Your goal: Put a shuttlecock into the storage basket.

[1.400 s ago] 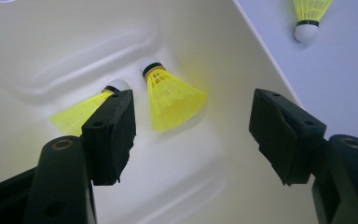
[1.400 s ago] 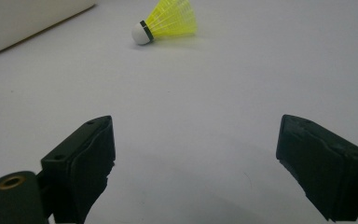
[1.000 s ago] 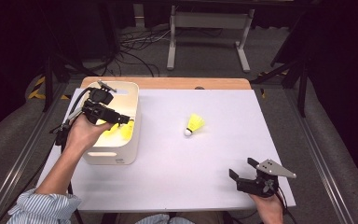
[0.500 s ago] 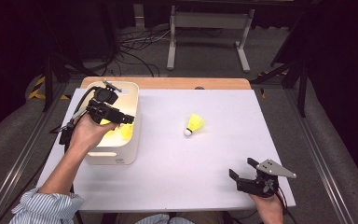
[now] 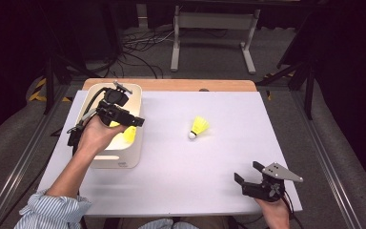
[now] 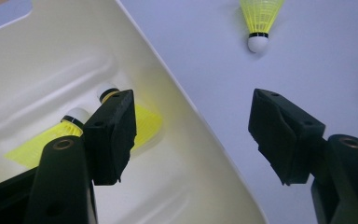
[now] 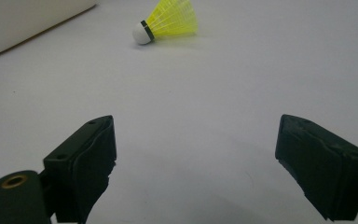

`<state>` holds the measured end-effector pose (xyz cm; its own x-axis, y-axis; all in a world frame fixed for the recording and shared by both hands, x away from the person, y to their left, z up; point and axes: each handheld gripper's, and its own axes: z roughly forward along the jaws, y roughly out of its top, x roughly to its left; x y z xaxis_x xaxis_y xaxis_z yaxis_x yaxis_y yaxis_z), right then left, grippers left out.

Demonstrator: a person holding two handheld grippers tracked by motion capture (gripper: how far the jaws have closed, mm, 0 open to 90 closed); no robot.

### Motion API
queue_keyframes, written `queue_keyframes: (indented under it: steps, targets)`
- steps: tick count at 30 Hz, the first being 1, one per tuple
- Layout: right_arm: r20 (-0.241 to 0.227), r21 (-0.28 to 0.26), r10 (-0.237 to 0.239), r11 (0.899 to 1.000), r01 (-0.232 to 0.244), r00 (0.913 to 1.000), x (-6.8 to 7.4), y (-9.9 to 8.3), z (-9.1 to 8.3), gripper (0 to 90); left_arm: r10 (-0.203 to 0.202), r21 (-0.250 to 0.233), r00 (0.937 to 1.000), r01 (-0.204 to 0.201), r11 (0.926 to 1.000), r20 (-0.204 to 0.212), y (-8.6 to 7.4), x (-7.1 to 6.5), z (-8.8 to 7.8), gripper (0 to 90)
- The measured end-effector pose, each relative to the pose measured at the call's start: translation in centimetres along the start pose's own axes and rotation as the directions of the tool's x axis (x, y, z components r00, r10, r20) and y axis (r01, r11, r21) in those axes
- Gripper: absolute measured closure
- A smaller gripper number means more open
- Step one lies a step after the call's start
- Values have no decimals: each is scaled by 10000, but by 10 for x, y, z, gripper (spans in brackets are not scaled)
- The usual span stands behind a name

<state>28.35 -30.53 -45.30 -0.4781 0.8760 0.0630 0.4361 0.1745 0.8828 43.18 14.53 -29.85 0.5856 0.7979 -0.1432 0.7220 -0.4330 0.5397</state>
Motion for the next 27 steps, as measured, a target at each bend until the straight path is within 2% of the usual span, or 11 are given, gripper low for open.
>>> queue_keyframes:
  steps: [27]
  targets:
    - [-6, -9, 36, 10000, -36, 10000, 0, 0, 0, 130, 360, -67, 9988, -358, 9993, 317, 13, -23, 17, 321]
